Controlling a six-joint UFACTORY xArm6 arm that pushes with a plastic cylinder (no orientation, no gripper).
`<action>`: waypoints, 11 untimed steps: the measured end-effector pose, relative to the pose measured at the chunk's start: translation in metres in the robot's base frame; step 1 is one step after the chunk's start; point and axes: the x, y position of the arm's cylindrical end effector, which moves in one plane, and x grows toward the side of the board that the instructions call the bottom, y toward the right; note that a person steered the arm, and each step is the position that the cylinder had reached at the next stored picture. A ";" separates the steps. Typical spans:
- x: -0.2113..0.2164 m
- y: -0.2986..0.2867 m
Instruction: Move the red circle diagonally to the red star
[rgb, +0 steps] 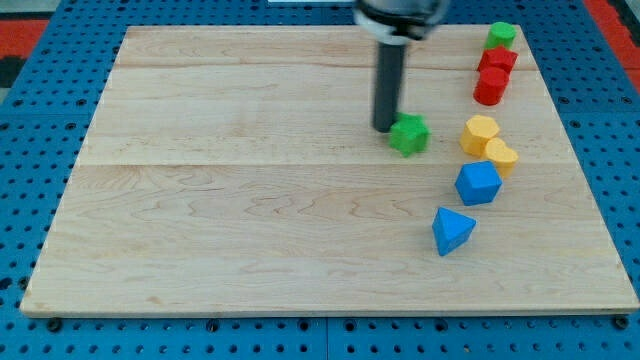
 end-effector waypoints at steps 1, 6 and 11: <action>-0.010 0.005; -0.046 0.194; -0.083 -0.059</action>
